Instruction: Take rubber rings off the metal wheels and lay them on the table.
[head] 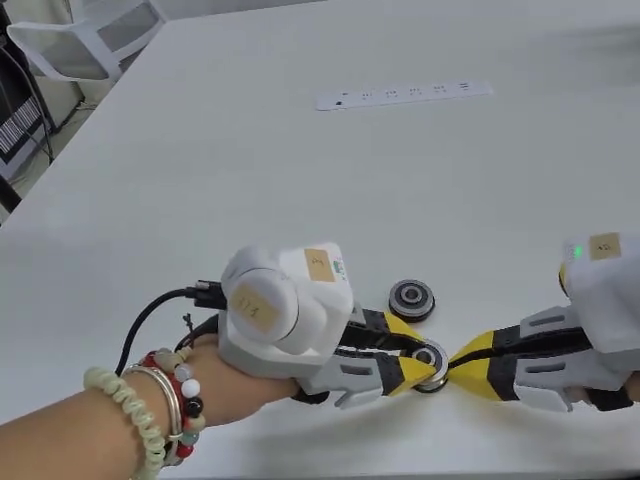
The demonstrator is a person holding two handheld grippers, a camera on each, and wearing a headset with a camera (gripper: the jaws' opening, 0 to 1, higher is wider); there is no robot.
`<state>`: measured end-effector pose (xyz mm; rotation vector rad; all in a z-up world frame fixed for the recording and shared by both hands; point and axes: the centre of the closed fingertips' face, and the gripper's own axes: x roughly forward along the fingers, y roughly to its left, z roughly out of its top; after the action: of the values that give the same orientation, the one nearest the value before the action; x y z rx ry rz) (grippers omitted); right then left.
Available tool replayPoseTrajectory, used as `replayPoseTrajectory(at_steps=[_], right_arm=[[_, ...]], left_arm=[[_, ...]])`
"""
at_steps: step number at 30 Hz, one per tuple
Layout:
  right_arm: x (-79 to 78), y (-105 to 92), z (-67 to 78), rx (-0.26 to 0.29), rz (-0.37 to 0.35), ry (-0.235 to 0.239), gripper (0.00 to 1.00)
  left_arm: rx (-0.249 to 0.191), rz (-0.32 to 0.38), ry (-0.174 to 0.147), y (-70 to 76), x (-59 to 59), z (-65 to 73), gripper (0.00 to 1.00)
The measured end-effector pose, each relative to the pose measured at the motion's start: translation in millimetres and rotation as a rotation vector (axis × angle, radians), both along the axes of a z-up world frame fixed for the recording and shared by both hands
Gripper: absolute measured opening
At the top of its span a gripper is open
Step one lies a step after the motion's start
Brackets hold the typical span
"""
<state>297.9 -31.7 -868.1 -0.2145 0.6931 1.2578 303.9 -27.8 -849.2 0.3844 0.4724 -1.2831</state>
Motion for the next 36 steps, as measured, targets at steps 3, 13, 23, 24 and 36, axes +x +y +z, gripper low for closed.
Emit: replayPoseTrajectory(at_steps=[3, 13, 23, 24, 36], right_arm=[[0.1, 1.0, 0.6, -0.001, -0.013, 0.037, 0.0], [2.8, -1.1, 1.1, 0.102, -0.158, 0.234, 0.0], [1.3, -0.5, 2.9, 0.14, -0.206, 0.299, 0.0], [1.3, -0.5, 3.1, 0.145, -0.209, 0.305, 0.0], [7.4, -3.2, 14.8, 0.237, -0.28, 0.374, 0.0]], left_arm=[[-0.005, -0.001, -0.002, 0.0, 0.0, 0.1, 0.14], [-0.02, 0.007, -0.002, 0.2, 1.2, -0.2, 0.14], [-0.03, 0.008, -0.003, 0.3, 1.2, 0.1, 0.14], [-0.03, 0.008, -0.004, 0.3, 1.2, 0.1, 0.14], [-0.031, 0.008, -0.006, 0.2, 1.5, 0.0, 0.14]])
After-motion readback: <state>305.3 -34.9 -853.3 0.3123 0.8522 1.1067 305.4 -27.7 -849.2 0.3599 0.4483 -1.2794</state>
